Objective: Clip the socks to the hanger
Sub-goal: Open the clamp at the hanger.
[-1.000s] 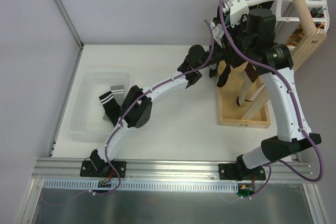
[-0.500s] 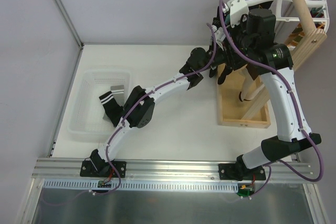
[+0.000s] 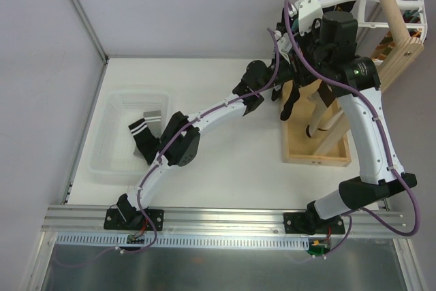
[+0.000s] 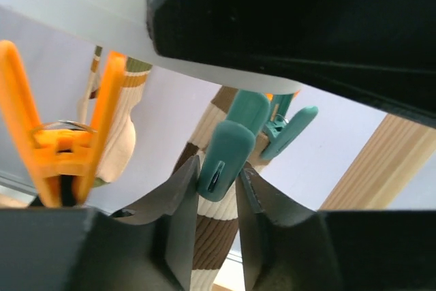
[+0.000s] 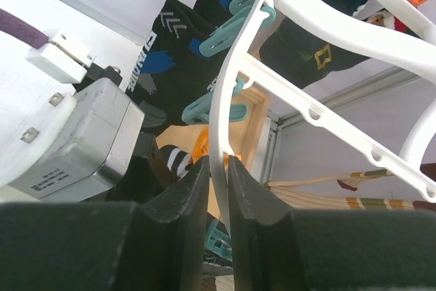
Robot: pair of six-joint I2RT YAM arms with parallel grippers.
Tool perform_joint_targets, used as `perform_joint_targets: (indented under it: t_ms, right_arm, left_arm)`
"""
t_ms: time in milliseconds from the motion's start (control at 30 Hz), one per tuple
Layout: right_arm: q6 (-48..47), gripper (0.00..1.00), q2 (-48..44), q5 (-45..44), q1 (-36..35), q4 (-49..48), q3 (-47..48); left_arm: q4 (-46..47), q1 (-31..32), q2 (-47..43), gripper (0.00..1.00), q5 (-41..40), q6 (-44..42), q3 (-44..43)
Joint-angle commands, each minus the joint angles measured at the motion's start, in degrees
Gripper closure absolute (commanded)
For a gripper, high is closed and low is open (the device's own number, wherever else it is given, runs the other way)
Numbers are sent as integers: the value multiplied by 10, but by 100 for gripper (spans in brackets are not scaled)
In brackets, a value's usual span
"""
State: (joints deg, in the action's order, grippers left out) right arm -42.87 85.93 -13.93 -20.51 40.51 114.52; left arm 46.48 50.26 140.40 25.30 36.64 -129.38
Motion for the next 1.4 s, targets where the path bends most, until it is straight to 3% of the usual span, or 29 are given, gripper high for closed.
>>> perform_joint_targets:
  t_ms: [0, 133, 400, 500, 667, 833, 1100, 1367]
  right_arm:
    - [2, 80, -11, -10, -1, -20, 3]
    - [14, 80, -13, -16, -1, -22, 4]
    - [38, 81, -3, -33, 0, -9, 20]
    - [74, 78, -11, -20, 0, 10, 36]
    - [207, 62, -62, 36, 0, 24, 38]
    - [281, 47, -114, 78, -1, 53, 14]
    - [342, 44, -169, 73, -1, 57, -51]
    - [365, 42, -167, 79, -7, 49, -91]
  left_arm:
    - [47, 2, -17, 76, 15, -6, -5]
    - [77, 2, -66, 84, 12, -10, 74]
    - [125, 2, -170, 87, -2, -14, 222]
    - [120, 2, -188, 90, -24, -14, 242]
    - [90, 1, -191, 92, -39, -16, 241]
    - [83, 0, -206, 93, -60, -16, 257]
    - [82, 1, -239, 93, -64, -30, 292]
    - [81, 1, -252, 93, -62, -38, 302]
